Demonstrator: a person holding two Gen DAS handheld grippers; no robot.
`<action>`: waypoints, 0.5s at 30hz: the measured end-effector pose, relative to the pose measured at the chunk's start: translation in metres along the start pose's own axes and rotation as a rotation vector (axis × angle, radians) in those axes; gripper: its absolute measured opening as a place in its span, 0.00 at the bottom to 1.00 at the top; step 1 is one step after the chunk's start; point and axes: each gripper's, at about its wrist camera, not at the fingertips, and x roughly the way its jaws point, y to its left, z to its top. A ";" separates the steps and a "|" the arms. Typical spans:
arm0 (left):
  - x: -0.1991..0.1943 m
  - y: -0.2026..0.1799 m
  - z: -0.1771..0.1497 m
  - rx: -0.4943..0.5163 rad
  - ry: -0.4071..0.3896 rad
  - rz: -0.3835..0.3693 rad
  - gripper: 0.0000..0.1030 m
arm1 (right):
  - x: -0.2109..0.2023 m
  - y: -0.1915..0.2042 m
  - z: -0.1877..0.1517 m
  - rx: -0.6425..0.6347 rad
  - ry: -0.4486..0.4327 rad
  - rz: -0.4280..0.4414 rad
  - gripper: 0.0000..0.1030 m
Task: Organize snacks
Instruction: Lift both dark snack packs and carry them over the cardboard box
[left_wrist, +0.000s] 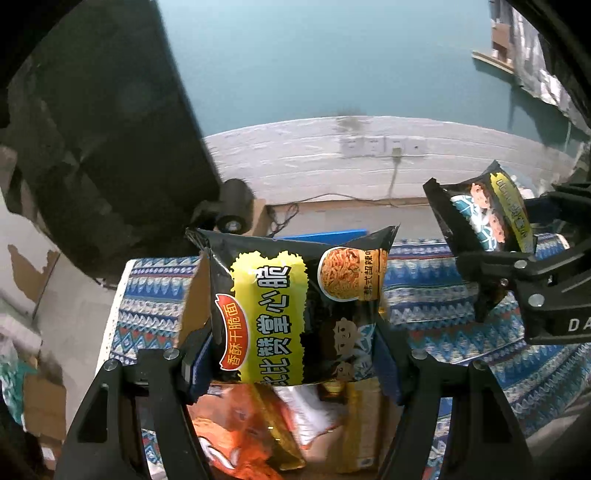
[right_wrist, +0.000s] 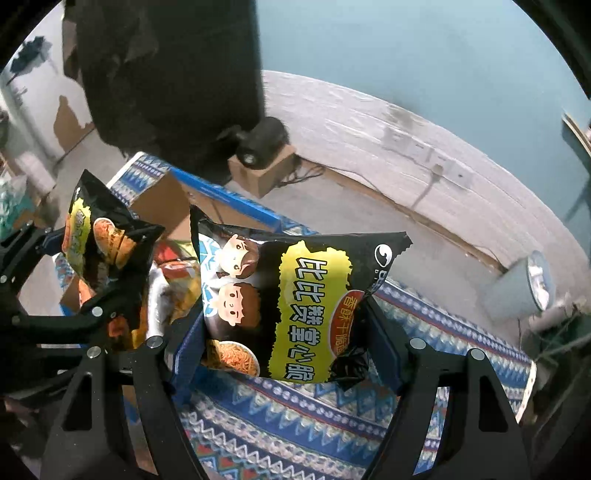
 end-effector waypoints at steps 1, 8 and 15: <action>0.003 0.005 0.000 -0.007 0.007 0.003 0.71 | 0.002 0.004 0.003 -0.011 0.006 0.003 0.75; 0.015 0.038 0.004 -0.026 0.044 0.011 0.71 | 0.026 0.031 0.026 -0.085 0.047 0.049 0.75; 0.034 0.066 0.008 -0.059 0.119 0.014 0.71 | 0.053 0.048 0.041 -0.134 0.094 0.100 0.75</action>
